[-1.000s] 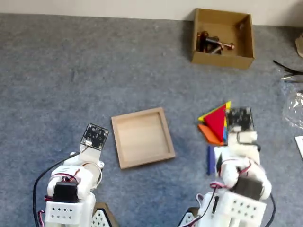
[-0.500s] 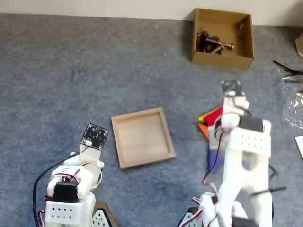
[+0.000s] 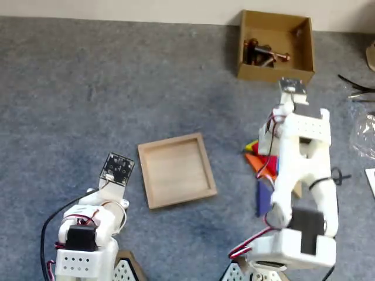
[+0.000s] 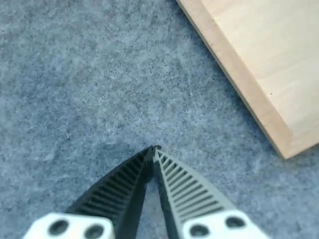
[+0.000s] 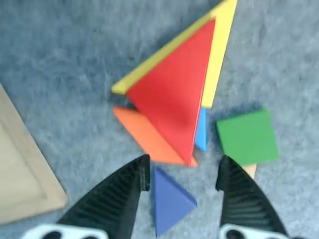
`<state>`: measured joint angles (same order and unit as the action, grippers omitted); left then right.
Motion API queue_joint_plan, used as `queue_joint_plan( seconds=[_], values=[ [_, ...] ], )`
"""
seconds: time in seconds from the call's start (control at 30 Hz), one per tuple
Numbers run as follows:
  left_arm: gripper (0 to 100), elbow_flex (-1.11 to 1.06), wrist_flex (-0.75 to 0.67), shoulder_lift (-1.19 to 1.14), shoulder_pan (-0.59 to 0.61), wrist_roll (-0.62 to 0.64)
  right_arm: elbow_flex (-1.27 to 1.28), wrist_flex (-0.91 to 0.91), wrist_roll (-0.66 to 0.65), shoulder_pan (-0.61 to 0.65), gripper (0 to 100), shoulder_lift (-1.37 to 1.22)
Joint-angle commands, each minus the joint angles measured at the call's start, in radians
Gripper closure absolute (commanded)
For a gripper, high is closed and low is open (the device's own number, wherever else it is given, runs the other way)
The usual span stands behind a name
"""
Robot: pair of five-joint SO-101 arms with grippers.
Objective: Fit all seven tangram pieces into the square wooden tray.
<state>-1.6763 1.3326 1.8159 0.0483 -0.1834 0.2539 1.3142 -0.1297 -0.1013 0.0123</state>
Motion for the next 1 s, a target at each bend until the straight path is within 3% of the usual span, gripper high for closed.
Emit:
queue_joint_plan(
  seconds=[0.0, 0.23, 0.5, 0.97],
  values=[
    [99, -0.019, 0.006, 0.005, 0.012, 0.005, -0.127, 0.008, 0.017, 0.05, 77.9, -0.067],
    [99, -0.019, 0.006, 0.005, 0.012, 0.005, -0.28, 0.005, 0.169, 0.088, 77.9, -0.237],
    [99, -0.019, 0.006, 0.005, 0.012, 0.005, -0.314, 0.005, 0.245, 0.088, 77.9, -0.335],
    [99, -0.019, 0.006, 0.005, 0.012, 0.005, -0.274, 0.019, 0.235, 0.099, 77.9, -0.377]
  ],
)
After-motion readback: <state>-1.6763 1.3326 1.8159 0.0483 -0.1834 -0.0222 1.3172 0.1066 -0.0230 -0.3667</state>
